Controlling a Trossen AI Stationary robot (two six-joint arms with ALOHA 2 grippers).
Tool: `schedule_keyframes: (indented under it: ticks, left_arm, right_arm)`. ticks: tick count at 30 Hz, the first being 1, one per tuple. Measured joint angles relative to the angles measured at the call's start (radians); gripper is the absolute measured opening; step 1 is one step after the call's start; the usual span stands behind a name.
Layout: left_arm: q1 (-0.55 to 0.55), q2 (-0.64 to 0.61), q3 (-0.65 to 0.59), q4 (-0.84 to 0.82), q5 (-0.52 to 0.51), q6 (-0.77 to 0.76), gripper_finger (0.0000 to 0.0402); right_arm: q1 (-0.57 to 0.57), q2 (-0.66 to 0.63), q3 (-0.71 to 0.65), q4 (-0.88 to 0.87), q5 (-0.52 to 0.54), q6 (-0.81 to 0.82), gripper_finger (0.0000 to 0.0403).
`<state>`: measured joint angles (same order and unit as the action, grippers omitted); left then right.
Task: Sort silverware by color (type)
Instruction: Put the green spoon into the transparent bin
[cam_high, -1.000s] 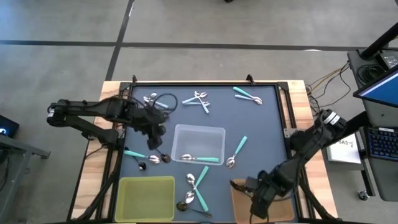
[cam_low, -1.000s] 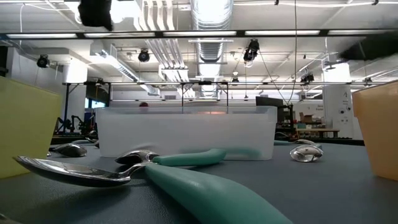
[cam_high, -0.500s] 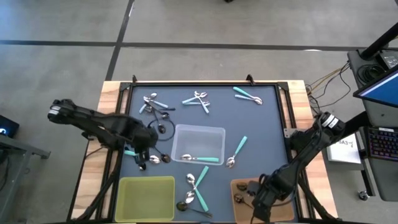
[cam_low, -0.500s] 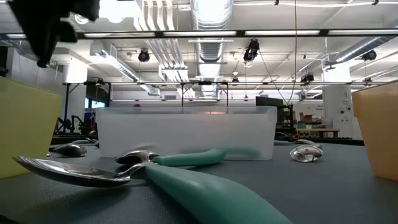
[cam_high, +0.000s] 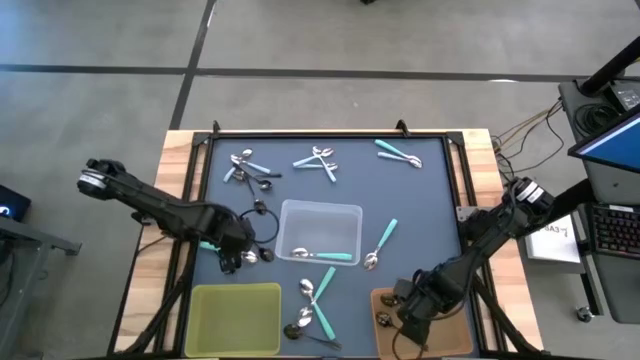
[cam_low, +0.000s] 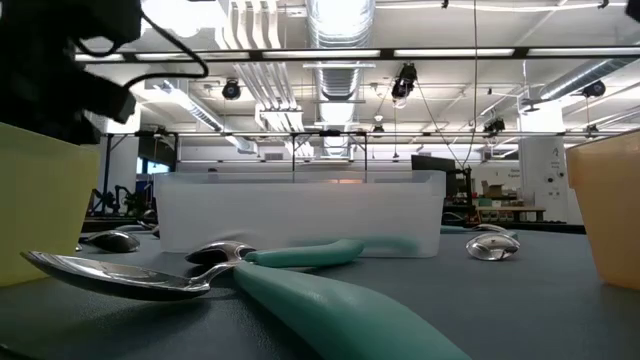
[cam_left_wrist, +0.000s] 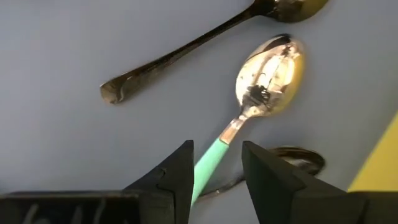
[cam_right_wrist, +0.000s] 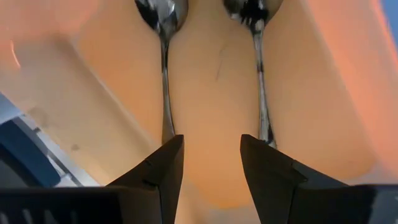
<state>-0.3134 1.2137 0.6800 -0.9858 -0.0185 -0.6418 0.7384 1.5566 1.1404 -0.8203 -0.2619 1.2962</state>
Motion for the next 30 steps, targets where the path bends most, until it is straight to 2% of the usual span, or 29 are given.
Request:
schedule_keyframes:
  ticks: [6,11,30]
  left_arm:
    - [0.0,0.002,-0.084,0.086,-0.024,-0.015,0.0117]
    - [0.001,0.002,-0.123,0.128,0.003,-0.047,0.0117]
    - [-0.01,0.002,-0.075,0.142,0.04,-0.033,0.0117]
  right_arm:
    - [-0.049,0.0,0.0,0.0,0.0,-0.033,0.0149]
    - [-0.079,0.0,0.0,0.001,0.001,-0.04,0.015]
    - [-0.096,0.0,0.0,0.002,0.001,-0.085,0.0151]
